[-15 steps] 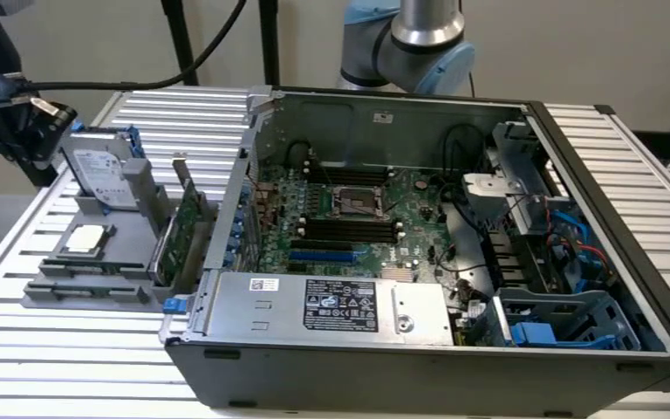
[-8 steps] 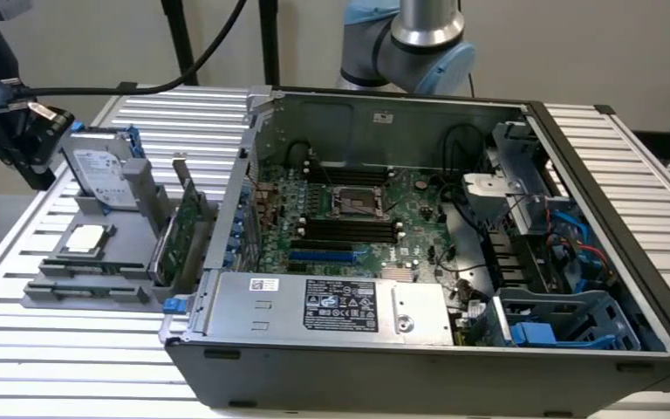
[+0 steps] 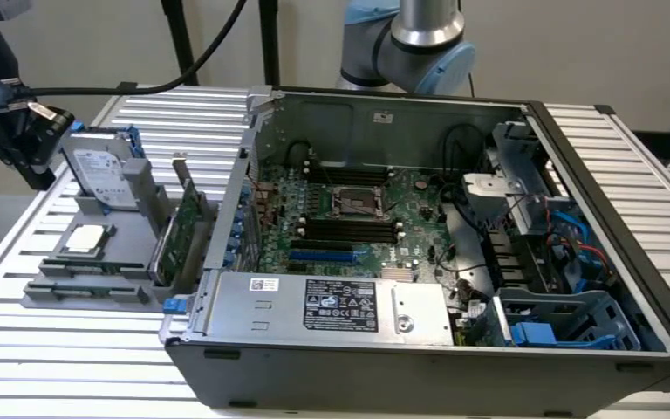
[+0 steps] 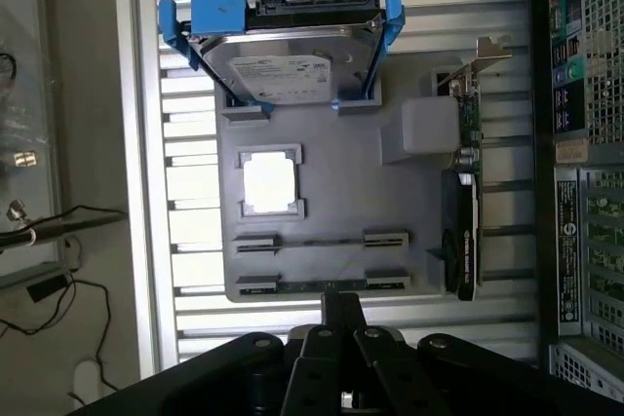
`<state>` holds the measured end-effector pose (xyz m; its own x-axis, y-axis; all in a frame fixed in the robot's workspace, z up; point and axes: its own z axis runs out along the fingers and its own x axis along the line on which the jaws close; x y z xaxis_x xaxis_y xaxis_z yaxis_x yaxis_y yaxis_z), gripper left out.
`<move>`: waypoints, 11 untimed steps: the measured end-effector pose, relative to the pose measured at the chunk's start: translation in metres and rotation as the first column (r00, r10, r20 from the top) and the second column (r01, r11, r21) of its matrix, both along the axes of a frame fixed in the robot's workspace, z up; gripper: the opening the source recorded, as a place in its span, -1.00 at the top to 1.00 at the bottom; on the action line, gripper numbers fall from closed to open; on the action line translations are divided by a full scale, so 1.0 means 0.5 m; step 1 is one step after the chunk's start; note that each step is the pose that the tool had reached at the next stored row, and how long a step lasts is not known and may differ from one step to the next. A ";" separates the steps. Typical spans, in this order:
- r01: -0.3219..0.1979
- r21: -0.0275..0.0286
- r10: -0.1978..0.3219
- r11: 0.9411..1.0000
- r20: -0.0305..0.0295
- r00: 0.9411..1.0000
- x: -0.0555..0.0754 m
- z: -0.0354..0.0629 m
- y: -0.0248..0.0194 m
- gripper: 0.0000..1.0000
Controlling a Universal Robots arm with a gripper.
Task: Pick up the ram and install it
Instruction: 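Reach for the ram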
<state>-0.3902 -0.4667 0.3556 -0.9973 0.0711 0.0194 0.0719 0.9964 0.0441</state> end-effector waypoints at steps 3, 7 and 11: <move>-0.001 0.000 0.001 1.000 0.000 1.000 0.000 0.000 -0.0016 1.00; -0.044 0.000 0.044 0.999 0.000 0.999 0.000 -0.002 -0.0033 1.00; -0.117 0.000 0.117 0.993 0.000 0.993 0.000 -0.008 -0.0035 1.00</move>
<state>-0.3902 -0.4685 0.3515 -0.9988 -0.0458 0.0194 -0.0449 0.9980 0.0441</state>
